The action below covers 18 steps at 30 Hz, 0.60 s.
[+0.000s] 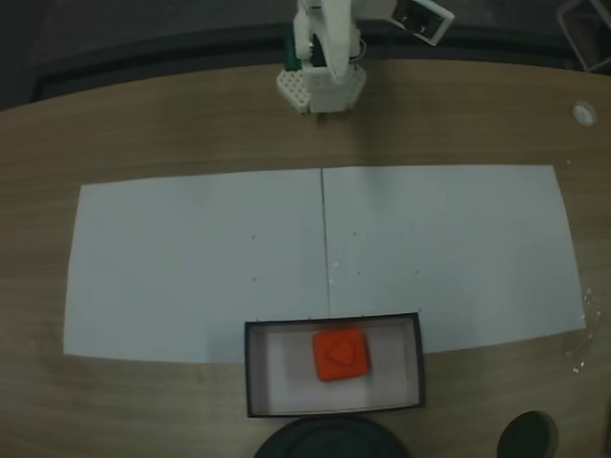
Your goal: Grab a orange square and put it in the box.
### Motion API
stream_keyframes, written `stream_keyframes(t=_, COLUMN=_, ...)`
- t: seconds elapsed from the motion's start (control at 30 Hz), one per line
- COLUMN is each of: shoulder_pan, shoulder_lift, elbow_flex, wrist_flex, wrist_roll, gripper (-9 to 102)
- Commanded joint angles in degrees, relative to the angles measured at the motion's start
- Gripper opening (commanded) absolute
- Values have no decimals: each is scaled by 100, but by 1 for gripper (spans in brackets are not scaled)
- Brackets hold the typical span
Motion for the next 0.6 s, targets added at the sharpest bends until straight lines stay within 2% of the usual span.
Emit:
stream_keyframes(t=0.0, shoulder_pan=9, shoulder_lift=26, elbow_flex=1116, wrist_flex=-765, wrist_roll=26, gripper=0)
stream_keyframes(t=0.13, shoulder_pan=-26, shoulder_lift=26, elbow_flex=2742, wrist_flex=-1459, wrist_roll=26, gripper=0)
stream_keyframes(t=0.33, shoulder_pan=-62, shoulder_lift=26, elbow_flex=3955, wrist_flex=-1415, wrist_roll=88, gripper=0)
stream_keyframes(t=0.5, shoulder_pan=-431, shoulder_lift=26, elbow_flex=3568, wrist_flex=18, wrist_roll=554, gripper=0)
stream_keyframes(t=0.57, shoulder_pan=-510, shoulder_lift=26, elbow_flex=3524, wrist_flex=158, wrist_roll=527, gripper=0)
